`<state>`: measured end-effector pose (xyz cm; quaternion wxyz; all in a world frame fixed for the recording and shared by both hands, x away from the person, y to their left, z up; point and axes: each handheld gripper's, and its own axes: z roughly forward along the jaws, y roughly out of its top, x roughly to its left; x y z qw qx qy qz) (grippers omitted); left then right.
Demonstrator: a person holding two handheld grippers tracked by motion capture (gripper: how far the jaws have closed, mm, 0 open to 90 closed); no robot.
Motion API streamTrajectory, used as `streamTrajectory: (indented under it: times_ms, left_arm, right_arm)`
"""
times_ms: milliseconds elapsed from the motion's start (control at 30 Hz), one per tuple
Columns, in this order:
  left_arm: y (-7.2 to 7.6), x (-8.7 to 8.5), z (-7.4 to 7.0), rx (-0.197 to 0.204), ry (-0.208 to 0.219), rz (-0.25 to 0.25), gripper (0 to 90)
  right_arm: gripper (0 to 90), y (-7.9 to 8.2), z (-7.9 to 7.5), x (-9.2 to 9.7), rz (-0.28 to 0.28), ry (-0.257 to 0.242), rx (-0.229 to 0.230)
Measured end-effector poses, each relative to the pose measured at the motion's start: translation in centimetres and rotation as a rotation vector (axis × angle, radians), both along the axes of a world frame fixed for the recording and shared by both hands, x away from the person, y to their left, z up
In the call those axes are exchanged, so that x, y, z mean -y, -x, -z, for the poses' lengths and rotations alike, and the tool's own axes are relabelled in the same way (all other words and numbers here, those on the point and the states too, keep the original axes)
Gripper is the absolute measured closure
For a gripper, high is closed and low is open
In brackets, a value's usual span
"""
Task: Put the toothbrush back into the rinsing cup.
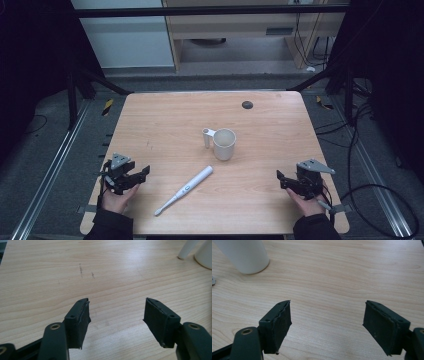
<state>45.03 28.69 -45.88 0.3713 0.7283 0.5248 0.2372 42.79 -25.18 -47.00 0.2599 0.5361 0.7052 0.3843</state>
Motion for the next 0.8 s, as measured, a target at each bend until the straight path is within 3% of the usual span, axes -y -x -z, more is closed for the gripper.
streamTrajectory:
  times_ms: [233,567,800]
  left_arm:
    - [0.5,0.3,-0.4,-0.017,-0.003,0.03,45.2]
    - [1.0,1.6,-0.6,-0.049,-0.039,0.118,59.6]
    - [1.1,2.2,-0.5,-0.09,-0.042,0.177,70.4]
  right_arm:
    - [26.3,0.4,-0.1,-0.4,-0.018,0.009,0.017]
    - [28.9,0.5,-0.1,-0.5,-0.038,0.011,0.011]
    - [29.5,0.6,-0.1,-0.6,-0.047,0.012,0.009]
